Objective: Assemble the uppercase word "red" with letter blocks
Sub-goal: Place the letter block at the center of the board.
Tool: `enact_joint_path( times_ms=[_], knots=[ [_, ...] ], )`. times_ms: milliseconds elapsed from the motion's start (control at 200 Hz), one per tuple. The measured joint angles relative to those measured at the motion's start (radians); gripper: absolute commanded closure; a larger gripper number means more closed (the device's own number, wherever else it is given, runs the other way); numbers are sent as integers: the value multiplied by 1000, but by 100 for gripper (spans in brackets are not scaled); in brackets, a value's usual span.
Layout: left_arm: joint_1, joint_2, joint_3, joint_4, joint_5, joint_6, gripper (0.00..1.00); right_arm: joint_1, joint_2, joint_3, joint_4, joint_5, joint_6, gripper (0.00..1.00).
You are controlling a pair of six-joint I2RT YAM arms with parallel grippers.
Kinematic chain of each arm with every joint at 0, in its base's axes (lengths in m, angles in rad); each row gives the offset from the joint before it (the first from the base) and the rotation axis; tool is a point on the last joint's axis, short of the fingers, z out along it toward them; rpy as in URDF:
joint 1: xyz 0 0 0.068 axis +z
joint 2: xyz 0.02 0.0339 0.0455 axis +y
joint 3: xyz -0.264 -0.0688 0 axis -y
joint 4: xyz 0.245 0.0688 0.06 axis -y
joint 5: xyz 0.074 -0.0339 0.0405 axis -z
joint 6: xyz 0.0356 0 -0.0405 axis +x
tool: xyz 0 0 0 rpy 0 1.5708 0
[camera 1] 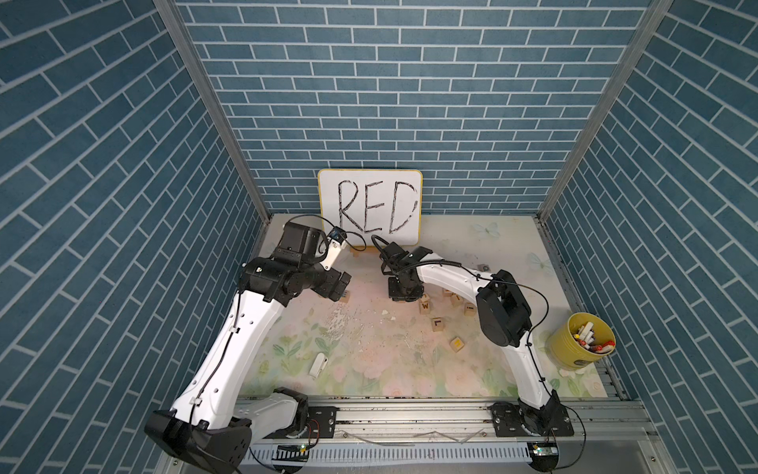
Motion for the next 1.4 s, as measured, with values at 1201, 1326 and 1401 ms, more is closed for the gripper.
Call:
enact_joint_path(
  times_ms=[1201, 1326, 1401],
  knots=[
    [0, 45, 62, -18, 40, -2, 1, 64, 27, 72, -47, 42, -52, 52],
    [0, 45, 63, -22, 38, -9, 1, 64, 21, 72, -64, 63, -53, 52],
    [0, 45, 66, -23, 32, -15, 1, 64, 9, 72, -72, 77, -57, 52]
  ],
)
